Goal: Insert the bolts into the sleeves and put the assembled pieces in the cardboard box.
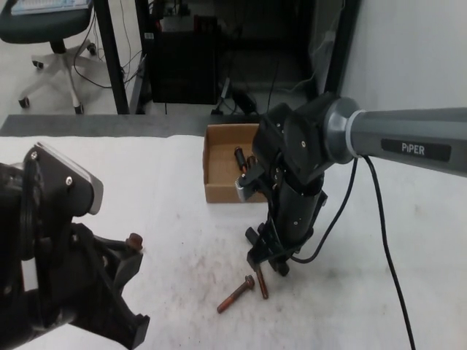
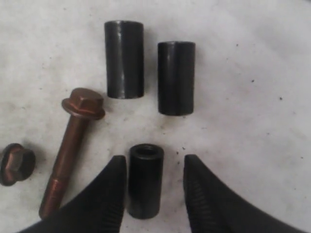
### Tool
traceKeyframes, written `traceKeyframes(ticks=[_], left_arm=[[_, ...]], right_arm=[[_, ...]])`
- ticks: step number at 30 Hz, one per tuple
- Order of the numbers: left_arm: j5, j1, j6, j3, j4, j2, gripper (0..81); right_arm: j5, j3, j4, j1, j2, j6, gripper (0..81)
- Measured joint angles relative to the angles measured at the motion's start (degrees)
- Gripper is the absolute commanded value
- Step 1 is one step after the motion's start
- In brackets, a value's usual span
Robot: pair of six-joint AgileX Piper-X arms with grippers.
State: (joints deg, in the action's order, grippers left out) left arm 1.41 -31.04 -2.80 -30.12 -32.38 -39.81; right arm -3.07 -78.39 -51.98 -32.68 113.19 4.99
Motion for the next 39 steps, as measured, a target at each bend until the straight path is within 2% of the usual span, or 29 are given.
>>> traceKeyframes(ticks=[18,35,37,39], left_arm=[[-0.2,0.0,-0.1,0.0,2.1,0.0,0.0],[-0.2,0.0,-0.1,0.0,2.4,0.0,0.0],[-0.2,0.0,-0.1,0.0,2.4,0.0,0.0],[-0.2,0.0,-0.1,0.0,2.4,0.0,0.0]], right_arm=[[0.0,-0.3,-3.3,0.0,1.6,0.1,36.3],[0.0,-0.3,-2.2,0.0,1.6,3.9,36.3],[0.0,-0.3,-2.3,0.0,1.6,4.3,33.6],[0.0,-0.3,-2.1,0.0,1.6,4.5,25.8]])
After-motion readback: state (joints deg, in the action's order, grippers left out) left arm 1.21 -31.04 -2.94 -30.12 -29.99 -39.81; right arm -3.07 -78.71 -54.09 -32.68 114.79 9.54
